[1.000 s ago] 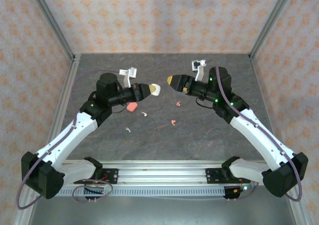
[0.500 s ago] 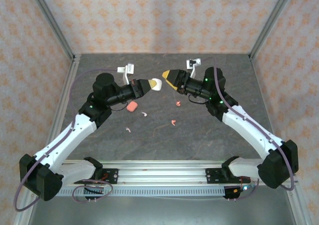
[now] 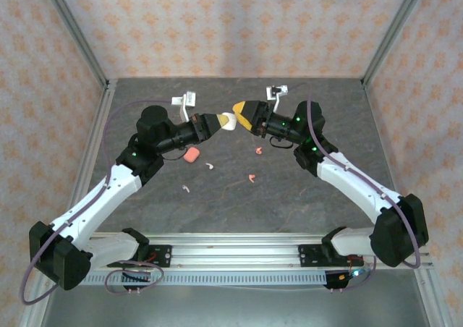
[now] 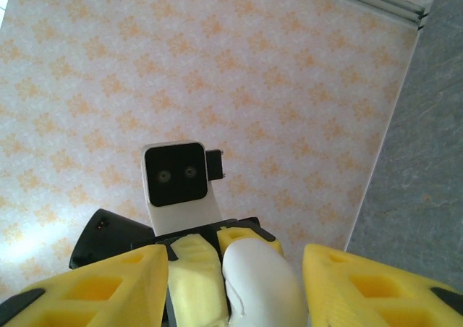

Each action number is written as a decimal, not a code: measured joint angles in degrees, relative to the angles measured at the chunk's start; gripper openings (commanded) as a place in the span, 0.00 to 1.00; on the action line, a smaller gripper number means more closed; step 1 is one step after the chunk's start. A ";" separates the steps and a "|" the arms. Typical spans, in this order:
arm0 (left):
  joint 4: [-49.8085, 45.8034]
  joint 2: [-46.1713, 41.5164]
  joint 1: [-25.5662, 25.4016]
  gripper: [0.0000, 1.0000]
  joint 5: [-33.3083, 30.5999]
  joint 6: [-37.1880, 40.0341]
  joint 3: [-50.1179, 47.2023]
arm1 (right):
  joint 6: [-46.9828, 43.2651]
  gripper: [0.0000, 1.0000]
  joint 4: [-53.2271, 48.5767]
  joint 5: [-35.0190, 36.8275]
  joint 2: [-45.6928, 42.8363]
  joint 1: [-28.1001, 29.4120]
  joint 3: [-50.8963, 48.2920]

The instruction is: Insert the wireless bluetooth earbuds into the charging case

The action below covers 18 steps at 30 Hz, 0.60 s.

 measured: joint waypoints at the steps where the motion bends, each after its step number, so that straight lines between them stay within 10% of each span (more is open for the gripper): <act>1: 0.00 0.00 0.00 0.04 -0.04 -0.17 0.04 | 0.24 0.50 0.33 -0.17 0.00 0.09 -0.13; 18: 1.31 0.26 0.00 0.04 -0.22 -1.88 1.03 | 0.70 0.49 0.94 -1.53 1.40 1.03 -0.20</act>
